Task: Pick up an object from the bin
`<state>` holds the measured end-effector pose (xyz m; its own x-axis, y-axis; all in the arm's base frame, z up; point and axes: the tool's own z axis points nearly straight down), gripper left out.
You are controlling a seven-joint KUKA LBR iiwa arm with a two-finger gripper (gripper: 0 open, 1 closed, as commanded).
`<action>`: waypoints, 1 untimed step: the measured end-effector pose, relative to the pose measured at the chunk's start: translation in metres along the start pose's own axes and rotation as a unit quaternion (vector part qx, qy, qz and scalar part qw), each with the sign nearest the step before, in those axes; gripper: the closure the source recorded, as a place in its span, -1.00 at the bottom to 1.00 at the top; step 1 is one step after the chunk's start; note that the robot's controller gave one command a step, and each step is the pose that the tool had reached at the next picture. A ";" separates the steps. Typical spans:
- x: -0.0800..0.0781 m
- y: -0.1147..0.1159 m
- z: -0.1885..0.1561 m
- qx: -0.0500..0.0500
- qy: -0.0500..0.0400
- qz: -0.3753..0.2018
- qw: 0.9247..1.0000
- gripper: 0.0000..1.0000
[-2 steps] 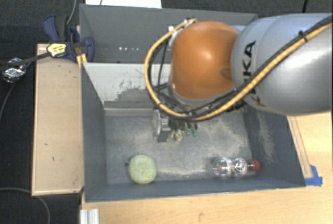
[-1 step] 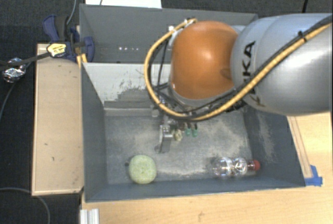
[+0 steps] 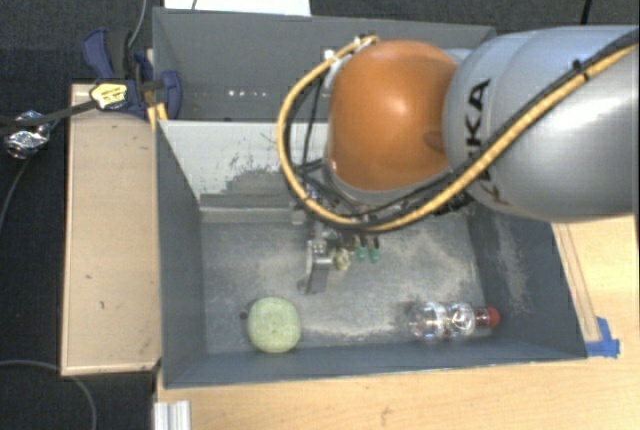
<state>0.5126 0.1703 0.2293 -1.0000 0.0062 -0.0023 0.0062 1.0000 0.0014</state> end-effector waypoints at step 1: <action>0.005 -0.014 0.033 -0.001 -0.003 -0.040 0.999 -1.00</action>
Offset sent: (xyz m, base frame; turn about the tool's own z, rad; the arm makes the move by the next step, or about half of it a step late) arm -0.0219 -0.0250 -0.1218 -0.3548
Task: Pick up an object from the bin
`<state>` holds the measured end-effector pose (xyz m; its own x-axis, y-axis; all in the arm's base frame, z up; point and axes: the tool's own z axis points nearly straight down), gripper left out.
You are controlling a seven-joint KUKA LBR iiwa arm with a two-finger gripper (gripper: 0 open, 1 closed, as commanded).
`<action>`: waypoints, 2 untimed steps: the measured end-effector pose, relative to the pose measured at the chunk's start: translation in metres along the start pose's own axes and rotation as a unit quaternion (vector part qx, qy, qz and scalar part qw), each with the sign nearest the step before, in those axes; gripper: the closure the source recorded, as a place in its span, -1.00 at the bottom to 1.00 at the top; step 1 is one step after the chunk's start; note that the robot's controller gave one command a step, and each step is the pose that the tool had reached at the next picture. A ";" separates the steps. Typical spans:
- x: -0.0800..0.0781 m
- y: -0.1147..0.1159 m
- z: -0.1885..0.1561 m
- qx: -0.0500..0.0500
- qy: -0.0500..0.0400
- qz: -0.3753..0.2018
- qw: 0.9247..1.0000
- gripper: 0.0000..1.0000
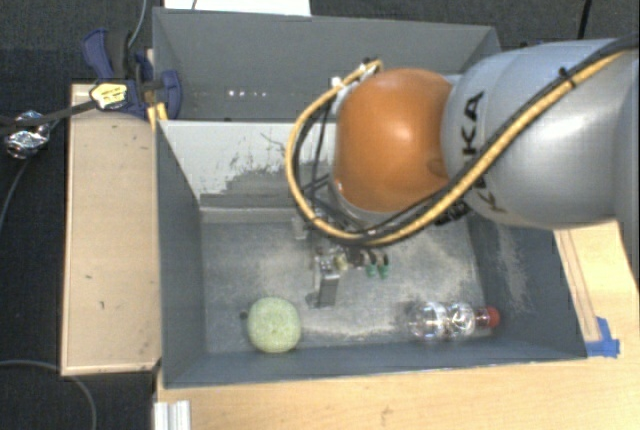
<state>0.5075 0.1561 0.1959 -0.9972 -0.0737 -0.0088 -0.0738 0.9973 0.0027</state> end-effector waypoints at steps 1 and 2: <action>0.010 -0.007 0.055 0.000 0.001 -0.098 0.995 -1.00; 0.015 0.008 0.097 0.000 0.000 -0.114 0.994 -1.00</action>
Offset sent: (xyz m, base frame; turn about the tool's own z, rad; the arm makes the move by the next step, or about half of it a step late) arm -0.0198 0.0218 -0.1259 -0.1583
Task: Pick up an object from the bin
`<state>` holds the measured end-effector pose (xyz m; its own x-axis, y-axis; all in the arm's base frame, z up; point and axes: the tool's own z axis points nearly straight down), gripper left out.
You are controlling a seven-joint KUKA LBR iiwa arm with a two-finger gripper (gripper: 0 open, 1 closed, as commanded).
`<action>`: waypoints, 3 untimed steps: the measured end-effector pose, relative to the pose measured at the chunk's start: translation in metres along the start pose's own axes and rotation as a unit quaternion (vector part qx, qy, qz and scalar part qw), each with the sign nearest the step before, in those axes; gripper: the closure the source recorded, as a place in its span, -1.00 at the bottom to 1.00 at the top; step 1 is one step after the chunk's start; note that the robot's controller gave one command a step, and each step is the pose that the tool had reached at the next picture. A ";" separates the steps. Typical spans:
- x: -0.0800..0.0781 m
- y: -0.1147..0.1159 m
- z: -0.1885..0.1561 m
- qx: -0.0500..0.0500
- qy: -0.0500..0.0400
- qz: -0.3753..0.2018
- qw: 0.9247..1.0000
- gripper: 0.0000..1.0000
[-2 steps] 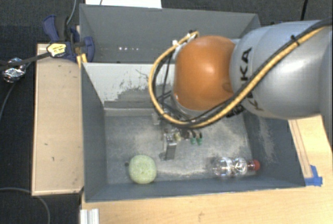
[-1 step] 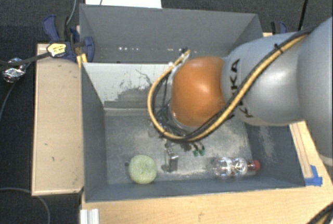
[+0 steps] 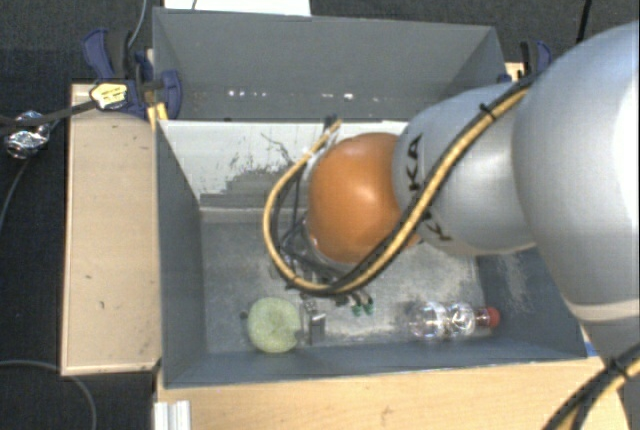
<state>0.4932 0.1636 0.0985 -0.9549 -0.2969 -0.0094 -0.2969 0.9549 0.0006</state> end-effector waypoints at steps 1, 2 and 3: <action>0.000 0.014 0.019 0.000 0.002 0.021 1.000 -1.00; -0.010 0.029 0.024 0.000 -0.006 -0.118 0.993 1.00; -0.011 0.029 0.024 -0.001 -0.006 -0.117 0.993 1.00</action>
Offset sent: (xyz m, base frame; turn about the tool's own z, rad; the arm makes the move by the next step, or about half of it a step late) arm -0.0019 0.0298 -0.0285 -0.2417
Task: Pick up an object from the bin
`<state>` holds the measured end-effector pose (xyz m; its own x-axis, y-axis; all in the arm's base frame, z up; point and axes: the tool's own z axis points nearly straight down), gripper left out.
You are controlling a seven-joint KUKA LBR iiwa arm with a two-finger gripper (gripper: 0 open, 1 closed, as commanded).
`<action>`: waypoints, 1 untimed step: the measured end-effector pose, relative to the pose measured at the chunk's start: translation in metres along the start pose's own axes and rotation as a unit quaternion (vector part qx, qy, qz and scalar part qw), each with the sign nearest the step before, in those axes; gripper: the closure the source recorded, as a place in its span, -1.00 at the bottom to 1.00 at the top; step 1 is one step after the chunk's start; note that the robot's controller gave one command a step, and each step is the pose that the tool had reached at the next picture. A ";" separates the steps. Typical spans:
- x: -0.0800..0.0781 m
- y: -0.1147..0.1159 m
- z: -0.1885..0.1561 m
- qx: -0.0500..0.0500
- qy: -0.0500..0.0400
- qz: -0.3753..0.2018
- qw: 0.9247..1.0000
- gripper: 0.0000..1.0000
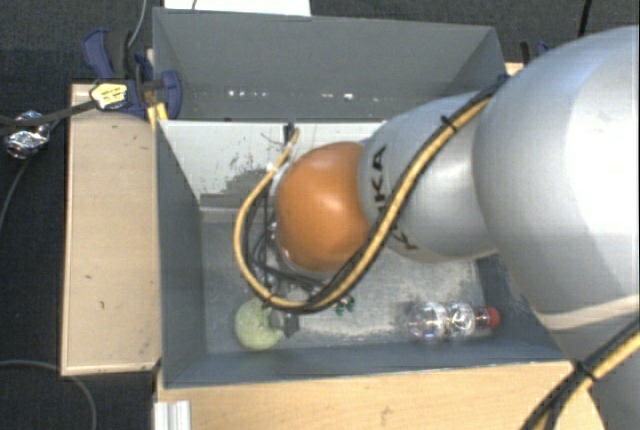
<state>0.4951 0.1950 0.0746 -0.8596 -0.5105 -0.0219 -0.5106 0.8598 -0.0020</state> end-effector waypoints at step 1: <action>-0.001 0.001 0.000 0.000 -0.001 -0.003 1.000 1.00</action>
Offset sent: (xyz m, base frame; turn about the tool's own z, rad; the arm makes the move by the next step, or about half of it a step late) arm 0.0011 -0.0005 0.0840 -0.0251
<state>0.4956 0.1960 0.0747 -0.8564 -0.5158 -0.0236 -0.5159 0.8566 -0.0030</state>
